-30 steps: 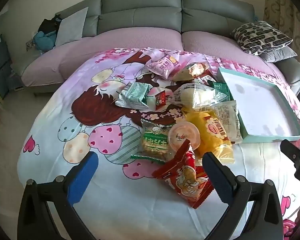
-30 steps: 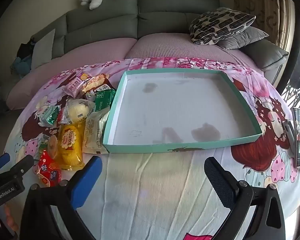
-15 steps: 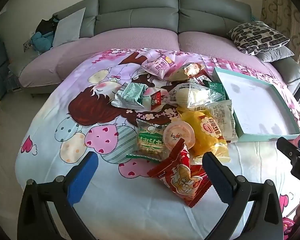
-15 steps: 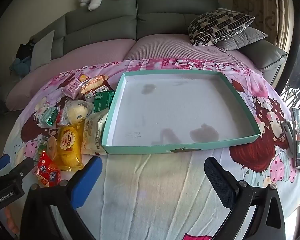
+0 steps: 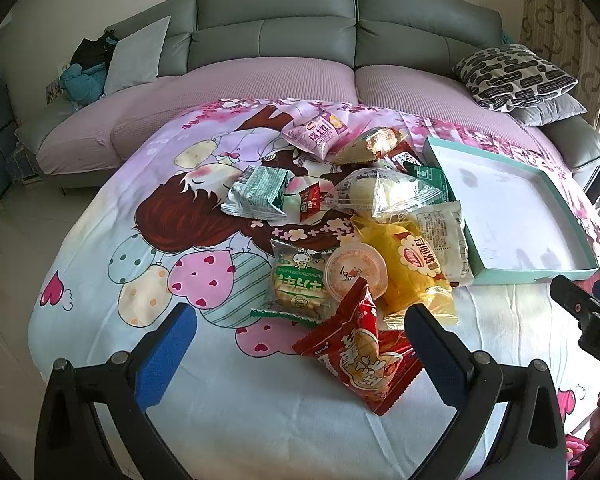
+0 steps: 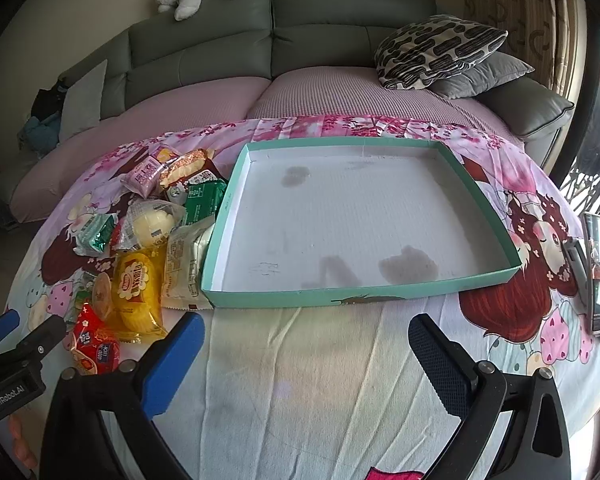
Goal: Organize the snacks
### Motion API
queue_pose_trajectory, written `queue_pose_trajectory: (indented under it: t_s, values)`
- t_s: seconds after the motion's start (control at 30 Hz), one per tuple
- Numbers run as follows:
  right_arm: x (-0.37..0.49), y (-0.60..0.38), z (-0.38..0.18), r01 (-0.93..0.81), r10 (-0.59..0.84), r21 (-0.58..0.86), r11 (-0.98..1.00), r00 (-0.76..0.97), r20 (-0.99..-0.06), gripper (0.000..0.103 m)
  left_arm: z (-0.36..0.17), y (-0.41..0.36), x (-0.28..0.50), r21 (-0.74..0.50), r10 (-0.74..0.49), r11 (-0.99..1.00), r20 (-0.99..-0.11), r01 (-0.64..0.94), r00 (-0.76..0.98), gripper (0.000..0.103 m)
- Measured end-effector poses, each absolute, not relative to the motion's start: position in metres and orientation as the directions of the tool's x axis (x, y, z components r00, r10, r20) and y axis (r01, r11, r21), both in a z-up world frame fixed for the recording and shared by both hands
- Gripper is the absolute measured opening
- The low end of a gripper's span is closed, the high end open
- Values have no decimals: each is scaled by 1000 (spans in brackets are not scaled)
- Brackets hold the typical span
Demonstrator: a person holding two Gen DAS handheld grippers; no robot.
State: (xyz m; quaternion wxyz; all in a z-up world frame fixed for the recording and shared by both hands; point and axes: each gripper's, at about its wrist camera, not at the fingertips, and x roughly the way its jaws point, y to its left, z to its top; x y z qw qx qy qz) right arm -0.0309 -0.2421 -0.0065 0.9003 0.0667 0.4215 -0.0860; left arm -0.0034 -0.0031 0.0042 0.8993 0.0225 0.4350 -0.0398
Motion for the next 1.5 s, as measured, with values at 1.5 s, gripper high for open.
queue_pose_trajectory:
  t_s: [1.5]
  values:
    - [-30,-239,-9,205,-106,33,978,626,-772,103,-1,-7,-3,-62,-132,989,-787,135,603,103]
